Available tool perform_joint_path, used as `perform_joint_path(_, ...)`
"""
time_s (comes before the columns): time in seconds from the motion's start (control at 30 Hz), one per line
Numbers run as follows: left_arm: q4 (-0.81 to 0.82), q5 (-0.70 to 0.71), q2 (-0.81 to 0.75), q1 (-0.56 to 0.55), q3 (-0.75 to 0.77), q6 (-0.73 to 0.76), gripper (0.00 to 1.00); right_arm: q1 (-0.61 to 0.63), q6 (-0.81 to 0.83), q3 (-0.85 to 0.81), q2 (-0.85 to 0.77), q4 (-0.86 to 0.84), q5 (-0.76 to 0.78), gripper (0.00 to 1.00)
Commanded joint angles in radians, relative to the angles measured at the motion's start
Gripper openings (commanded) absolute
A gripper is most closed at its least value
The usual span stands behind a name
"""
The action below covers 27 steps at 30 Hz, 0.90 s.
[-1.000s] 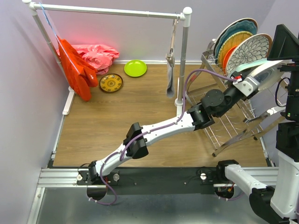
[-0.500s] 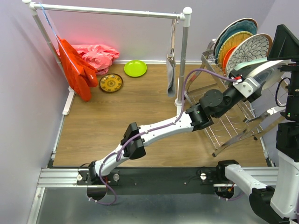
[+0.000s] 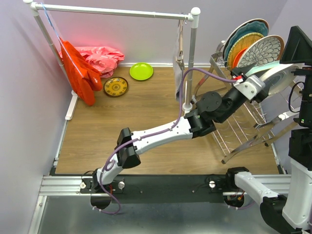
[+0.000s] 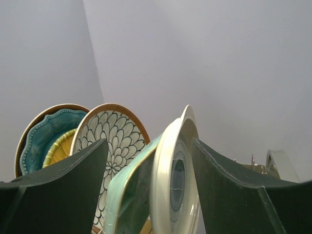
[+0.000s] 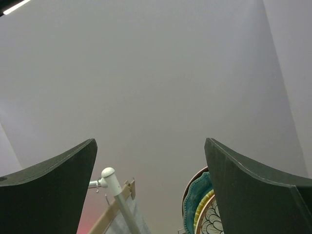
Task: Load the plates into the dish rack
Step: Grab a plate with the left arm
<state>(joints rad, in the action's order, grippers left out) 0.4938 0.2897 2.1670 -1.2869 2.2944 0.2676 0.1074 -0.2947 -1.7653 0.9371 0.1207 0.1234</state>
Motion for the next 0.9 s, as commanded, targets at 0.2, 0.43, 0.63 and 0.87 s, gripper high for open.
perform_joint_path(0.2,0.052,0.066,-0.168,-0.034,-0.137,0.028,0.77,-0.003,0.078,-0.051,0.000,-0.010,-0.014,1.00)
perform_joint_path(0.43,0.043,0.167,-0.449,-0.060,-0.461,-0.001,0.77,-0.003,0.235,-0.167,0.066,0.212,-0.500,1.00)
perform_joint_path(0.63,-0.204,0.203,-0.722,-0.061,-0.683,-0.180,0.77,-0.003,0.426,-0.293,0.149,0.484,-0.842,1.00)
perform_joint_path(0.87,-0.350,0.327,-0.973,-0.049,-1.034,-0.464,0.77,-0.003,0.485,-0.218,0.169,0.566,-1.041,1.00)
